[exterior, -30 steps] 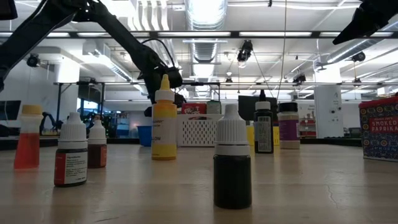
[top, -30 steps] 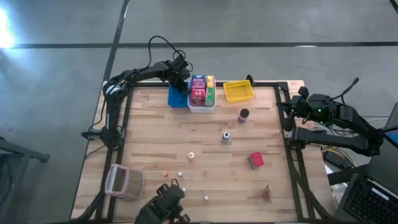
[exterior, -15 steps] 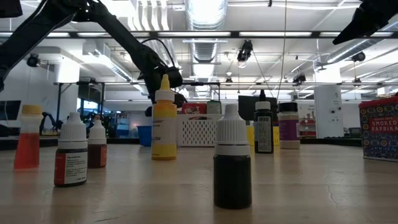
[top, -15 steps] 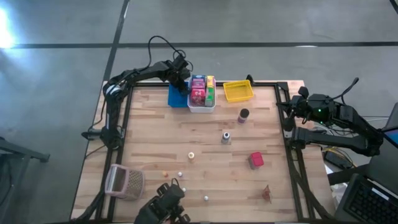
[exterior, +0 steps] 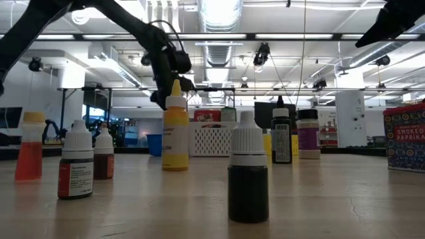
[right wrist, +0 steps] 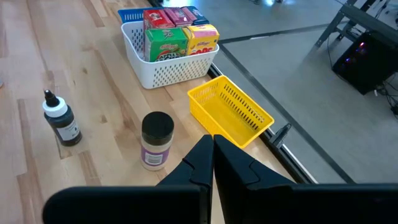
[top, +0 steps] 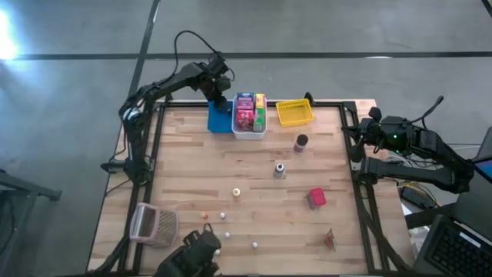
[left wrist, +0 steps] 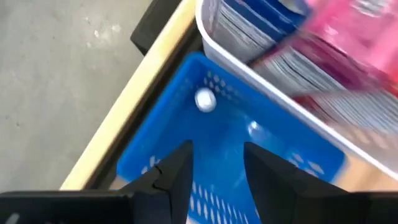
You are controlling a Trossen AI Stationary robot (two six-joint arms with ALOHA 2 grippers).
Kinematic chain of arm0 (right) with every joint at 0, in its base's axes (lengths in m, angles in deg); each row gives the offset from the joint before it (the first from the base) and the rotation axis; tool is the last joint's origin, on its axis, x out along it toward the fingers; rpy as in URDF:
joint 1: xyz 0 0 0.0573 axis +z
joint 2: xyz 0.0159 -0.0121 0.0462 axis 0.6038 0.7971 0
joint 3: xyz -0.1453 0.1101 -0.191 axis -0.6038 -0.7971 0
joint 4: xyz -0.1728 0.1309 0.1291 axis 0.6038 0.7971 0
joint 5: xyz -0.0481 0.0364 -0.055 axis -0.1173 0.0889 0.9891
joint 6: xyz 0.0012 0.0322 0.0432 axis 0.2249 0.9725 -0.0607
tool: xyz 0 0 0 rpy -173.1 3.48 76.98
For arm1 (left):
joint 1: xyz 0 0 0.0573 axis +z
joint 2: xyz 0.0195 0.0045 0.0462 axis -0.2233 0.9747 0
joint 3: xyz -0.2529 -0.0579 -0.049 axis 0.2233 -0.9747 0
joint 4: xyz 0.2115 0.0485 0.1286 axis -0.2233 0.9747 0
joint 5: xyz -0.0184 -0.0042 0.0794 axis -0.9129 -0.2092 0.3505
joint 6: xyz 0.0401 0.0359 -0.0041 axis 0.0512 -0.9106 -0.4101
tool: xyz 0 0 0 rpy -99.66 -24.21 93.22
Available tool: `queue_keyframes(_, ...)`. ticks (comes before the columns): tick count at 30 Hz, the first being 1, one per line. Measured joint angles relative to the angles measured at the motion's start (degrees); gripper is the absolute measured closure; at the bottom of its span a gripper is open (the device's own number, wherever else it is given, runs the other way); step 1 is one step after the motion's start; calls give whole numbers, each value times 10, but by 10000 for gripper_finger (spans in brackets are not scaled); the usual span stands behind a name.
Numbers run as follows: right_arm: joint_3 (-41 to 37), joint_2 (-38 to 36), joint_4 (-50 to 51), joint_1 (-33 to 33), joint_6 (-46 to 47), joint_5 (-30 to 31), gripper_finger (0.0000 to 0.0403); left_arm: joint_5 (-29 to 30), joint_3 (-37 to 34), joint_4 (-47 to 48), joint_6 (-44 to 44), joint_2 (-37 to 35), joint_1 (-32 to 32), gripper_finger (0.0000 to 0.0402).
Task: Pick & Place Kitchen Items
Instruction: Put the small orange food coloring bottle into the blue bin
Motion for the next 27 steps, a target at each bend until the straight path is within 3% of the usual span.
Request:
queue_keyframes(5, 0, 0, 0, 0, 0, 0, 394, -1, -16, 47, 4, -70, -12, 255)
queue_keyframes(10, 0, 0, 0, 0, 1, 0, 394, -18, -76, 35, 18, -156, -52, 255)
queue_keyframes(27, 0, 0, 0, 0, 1, 0, 394, -32, -351, -112, 85, -470, -312, 255)
